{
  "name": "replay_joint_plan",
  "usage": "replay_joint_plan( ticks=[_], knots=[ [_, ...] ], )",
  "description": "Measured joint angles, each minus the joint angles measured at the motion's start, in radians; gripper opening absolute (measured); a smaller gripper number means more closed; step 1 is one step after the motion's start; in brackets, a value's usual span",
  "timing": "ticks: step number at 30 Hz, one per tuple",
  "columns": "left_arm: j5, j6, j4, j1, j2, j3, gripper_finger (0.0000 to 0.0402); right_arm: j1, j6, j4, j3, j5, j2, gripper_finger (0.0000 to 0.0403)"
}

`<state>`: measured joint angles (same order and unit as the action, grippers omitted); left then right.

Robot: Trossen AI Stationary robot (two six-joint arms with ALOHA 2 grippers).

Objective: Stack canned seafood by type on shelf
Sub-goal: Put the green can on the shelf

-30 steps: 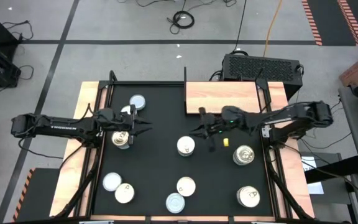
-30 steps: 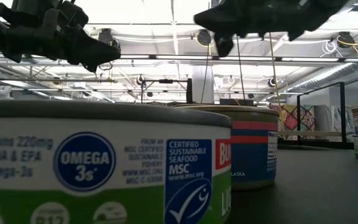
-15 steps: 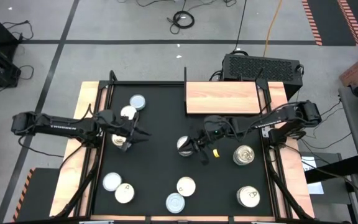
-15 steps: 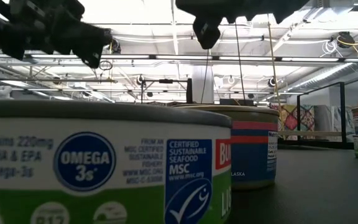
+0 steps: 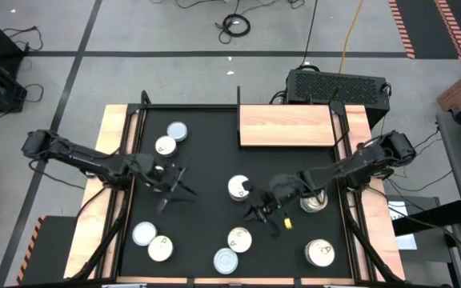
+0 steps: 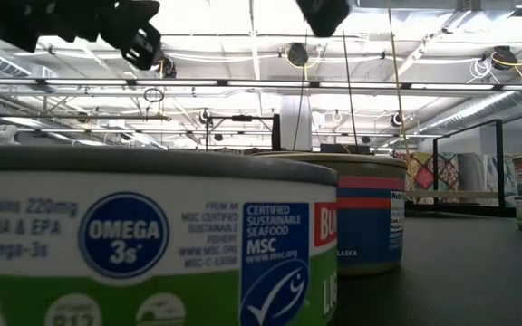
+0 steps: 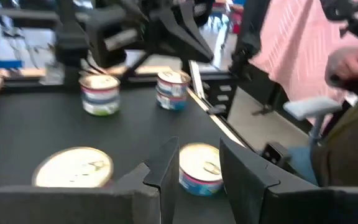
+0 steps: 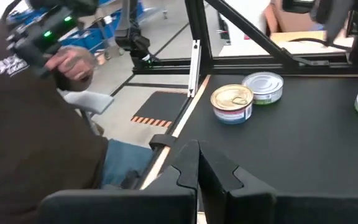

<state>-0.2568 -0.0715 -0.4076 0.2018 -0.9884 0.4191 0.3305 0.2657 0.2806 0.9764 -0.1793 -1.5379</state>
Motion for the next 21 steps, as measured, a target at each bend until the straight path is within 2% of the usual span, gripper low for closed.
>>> replay_joint_plan(
  ticks=[6, 10, 14, 21],
  knots=[
    [0.028, -0.002, -0.002, 0.136, -0.150, 0.061, 0.0116, 0.139, 0.249, 0.013, 0.001, 0.229, -0.015, 0.0000],
    [0.076, -0.026, -0.003, 0.230, -0.256, 0.099, 0.0116, 0.224, 0.478, 0.078, 0.001, 0.338, -0.103, 0.0000],
    [0.091, -0.026, 0.001, 0.310, -0.360, 0.133, 0.0116, 0.280, 0.704, 0.180, 0.021, 0.334, -0.244, 0.0000],
    [0.090, 0.026, -0.003, 0.415, -0.523, 0.191, 0.0116, 0.344, 0.999, 0.129, 0.199, 0.340, -0.441, 0.0000]
  ],
)
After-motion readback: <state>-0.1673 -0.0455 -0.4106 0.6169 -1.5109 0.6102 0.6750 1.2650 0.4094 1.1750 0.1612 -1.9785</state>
